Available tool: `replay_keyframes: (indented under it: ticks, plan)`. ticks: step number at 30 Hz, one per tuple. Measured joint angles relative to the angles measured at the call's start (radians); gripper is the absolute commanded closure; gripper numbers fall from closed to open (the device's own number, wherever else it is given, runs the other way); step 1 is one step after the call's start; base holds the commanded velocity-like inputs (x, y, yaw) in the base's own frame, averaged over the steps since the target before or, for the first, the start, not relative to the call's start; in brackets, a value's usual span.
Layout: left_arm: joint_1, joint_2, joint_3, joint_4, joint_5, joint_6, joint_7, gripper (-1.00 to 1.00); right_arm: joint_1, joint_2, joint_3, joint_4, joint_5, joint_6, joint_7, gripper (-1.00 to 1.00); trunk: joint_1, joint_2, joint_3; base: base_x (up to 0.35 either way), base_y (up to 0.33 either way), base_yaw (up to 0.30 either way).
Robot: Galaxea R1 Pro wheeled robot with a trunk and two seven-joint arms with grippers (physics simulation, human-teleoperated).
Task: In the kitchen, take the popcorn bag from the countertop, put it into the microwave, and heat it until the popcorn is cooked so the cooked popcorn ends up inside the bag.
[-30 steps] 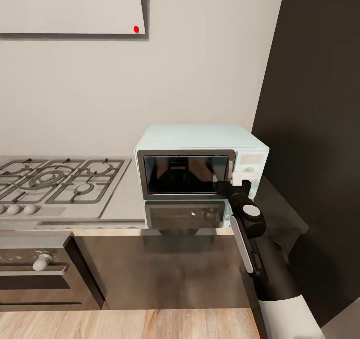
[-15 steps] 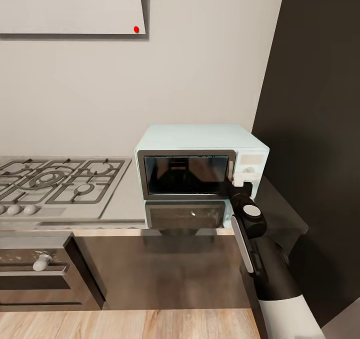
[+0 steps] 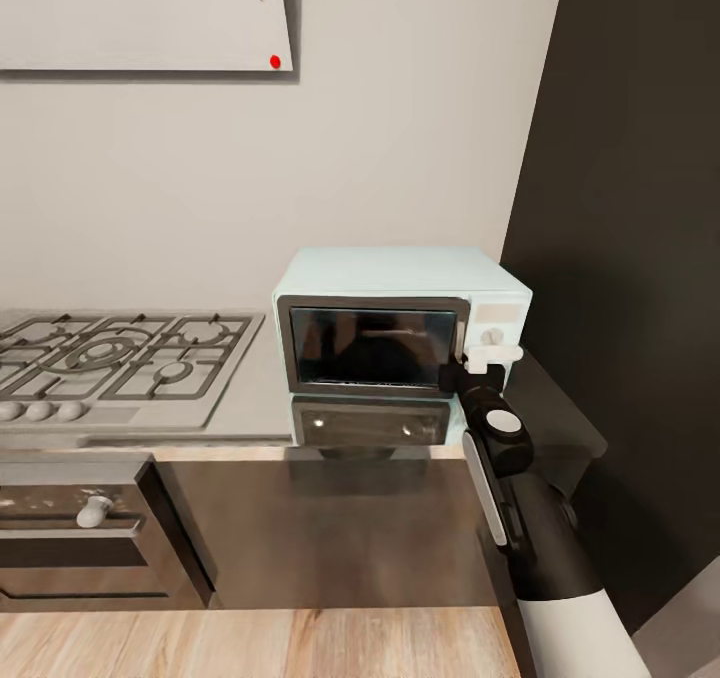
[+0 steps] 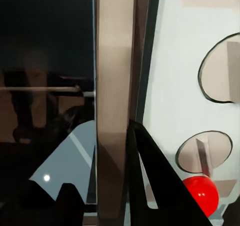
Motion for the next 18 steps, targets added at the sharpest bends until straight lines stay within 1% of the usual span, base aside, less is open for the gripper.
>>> replay_keyframes:
  ticks: [2,7,15,18]
  plan:
    - [0.0,0.0,0.0,0.0,0.0,0.0,0.0,-1.0,0.0,0.0,0.0,0.0,0.0,0.0,0.0,1.0,0.0,0.0,0.0,-0.087,0.0,0.0]
    - [0.001,0.0,-0.006,0.0,-0.005,0.0,0.0,-1.0,0.0,-0.001,0.01,0.001,-0.007,0.0,-0.001,1.0,0.0,0.0,0.0,-0.215,0.0,0.0]
    - [0.001,0.001,-0.001,0.0,0.001,0.0,0.001,-1.0,0.0,-0.001,0.011,0.0,-0.015,-0.001,0.001,1.0,0.0,0.0,0.0,-0.02,0.0,0.0]
    - [0.001,0.001,-0.003,0.0,0.0,0.0,0.001,-1.0,0.0,0.0,0.012,0.0,-0.02,-0.002,0.002,1.0,0.0,0.0,0.0,-0.186,0.0,0.0]
